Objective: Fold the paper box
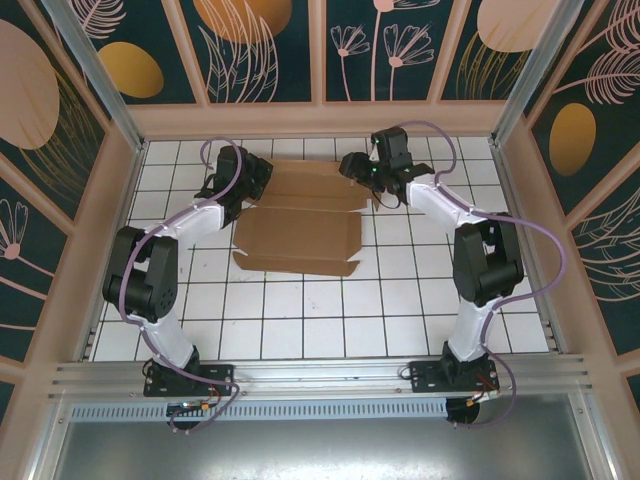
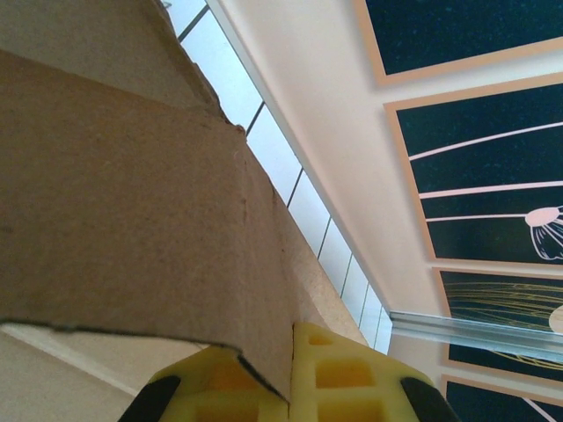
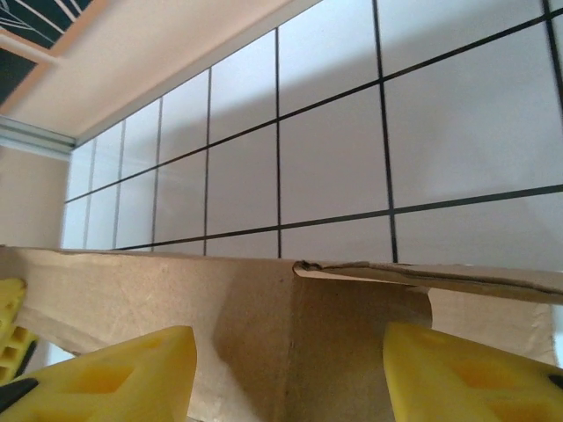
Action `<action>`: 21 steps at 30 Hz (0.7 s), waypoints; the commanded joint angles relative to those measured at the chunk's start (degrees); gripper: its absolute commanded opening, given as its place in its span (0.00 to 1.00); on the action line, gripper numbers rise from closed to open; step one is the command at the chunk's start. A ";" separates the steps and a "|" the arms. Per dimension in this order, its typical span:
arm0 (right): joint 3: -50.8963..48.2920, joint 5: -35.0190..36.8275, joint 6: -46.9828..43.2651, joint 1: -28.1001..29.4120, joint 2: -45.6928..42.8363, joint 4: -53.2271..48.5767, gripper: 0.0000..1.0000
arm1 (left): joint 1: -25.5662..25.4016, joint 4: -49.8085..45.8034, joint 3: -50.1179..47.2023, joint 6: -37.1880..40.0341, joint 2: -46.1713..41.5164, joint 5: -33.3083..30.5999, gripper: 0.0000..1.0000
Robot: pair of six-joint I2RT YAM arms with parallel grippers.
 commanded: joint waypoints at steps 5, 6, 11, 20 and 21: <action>-6.73 -11.90 11.52 -2.08 0.90 16.29 0.50 | 0.05 -4.25 0.28 -1.07 2.16 -0.56 0.00; -7.26 -12.15 12.20 -2.23 0.74 17.12 0.46 | 0.09 -4.15 0.36 -1.14 2.24 -0.50 0.00; -10.00 -12.81 13.58 -3.37 -0.78 20.43 0.31 | 0.04 -4.15 0.36 -1.99 2.52 -0.79 0.00; -16.86 2.66 1.24 -3.77 -12.36 12.12 0.59 | 0.02 -6.60 1.30 -3.86 2.69 -3.90 0.00; -18.26 2.99 0.61 -3.64 -13.62 12.60 0.57 | 0.08 -6.89 1.66 -3.91 2.87 -4.03 0.00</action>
